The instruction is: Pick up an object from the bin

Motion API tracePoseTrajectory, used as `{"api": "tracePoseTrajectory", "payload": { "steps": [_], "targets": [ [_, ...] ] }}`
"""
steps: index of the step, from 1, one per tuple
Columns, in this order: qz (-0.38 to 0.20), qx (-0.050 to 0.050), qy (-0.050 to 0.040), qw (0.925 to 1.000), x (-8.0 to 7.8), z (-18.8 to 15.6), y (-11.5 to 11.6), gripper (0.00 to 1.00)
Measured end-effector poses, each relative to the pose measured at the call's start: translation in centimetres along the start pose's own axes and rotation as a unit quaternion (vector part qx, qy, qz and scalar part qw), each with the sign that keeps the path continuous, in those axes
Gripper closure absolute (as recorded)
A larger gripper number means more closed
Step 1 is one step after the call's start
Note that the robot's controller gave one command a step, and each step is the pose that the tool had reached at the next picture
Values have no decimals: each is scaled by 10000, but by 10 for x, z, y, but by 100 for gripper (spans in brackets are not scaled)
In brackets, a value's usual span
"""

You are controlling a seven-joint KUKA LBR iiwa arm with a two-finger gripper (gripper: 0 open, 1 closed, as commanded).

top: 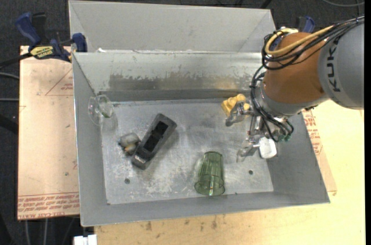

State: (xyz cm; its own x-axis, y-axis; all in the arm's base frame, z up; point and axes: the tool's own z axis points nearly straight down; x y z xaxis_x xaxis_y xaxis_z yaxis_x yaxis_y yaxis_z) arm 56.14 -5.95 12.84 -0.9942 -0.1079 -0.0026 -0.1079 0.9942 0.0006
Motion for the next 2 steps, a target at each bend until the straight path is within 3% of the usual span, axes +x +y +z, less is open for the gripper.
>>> {"api": "tracePoseTrajectory", "payload": {
  "steps": [1,2],
  "targets": [
    [-1019,5,66,9948,36,53,71,100],
    [-1022,6,65,9947,36,53,71,100]
  ]
}}
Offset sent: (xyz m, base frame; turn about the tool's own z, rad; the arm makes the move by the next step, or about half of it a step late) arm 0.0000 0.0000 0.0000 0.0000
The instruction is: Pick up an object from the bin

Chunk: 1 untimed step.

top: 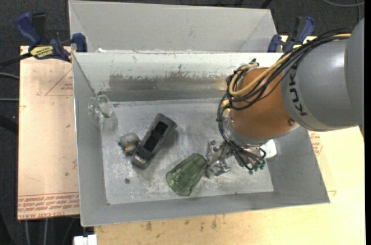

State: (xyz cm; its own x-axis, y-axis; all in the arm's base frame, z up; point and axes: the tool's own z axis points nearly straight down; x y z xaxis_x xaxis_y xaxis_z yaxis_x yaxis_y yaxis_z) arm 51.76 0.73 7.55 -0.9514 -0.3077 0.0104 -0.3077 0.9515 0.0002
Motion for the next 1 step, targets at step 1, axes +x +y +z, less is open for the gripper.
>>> {"api": "tracePoseTrajectory", "payload": {
  "steps": [1],
  "targets": [
    [-61,-3,-50,10000,5,-15,1,100]
  ]
}}
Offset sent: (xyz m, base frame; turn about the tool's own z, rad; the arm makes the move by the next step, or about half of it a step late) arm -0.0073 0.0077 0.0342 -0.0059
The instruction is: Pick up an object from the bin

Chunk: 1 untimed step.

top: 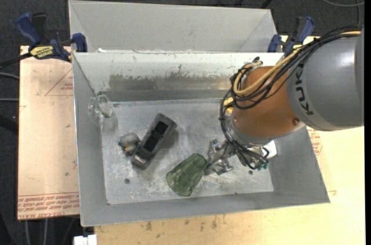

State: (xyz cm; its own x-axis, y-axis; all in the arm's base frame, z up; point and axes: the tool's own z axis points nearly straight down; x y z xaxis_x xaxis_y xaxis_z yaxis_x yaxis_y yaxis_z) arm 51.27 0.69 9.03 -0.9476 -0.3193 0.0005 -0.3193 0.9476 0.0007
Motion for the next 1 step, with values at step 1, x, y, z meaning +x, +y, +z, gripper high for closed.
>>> {"api": "tracePoseTrajectory", "payload": {
  "steps": [1],
  "targets": [
    [29,-1,-15,10000,-1,-19,9,0]
  ]
}}
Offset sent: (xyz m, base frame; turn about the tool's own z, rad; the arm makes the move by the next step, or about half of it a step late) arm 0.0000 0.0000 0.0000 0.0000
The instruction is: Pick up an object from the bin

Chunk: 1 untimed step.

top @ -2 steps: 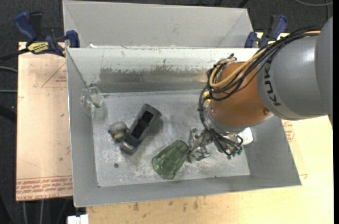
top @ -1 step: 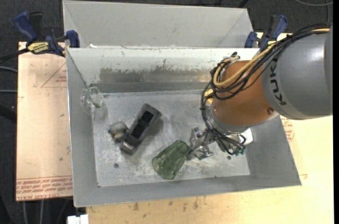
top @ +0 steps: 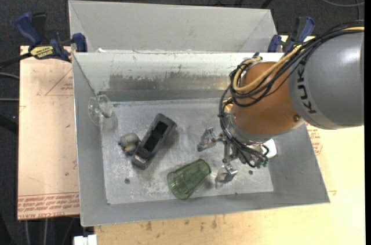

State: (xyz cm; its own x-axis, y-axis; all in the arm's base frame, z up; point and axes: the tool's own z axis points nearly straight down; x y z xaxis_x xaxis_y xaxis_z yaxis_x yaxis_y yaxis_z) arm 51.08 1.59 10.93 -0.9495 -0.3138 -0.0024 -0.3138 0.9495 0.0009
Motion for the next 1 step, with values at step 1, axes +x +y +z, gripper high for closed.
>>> {"api": "tracePoseTrajectory", "payload": {
  "steps": [1],
  "targets": [
    [0,1,0,10000,0,0,0,0]
  ]
}}
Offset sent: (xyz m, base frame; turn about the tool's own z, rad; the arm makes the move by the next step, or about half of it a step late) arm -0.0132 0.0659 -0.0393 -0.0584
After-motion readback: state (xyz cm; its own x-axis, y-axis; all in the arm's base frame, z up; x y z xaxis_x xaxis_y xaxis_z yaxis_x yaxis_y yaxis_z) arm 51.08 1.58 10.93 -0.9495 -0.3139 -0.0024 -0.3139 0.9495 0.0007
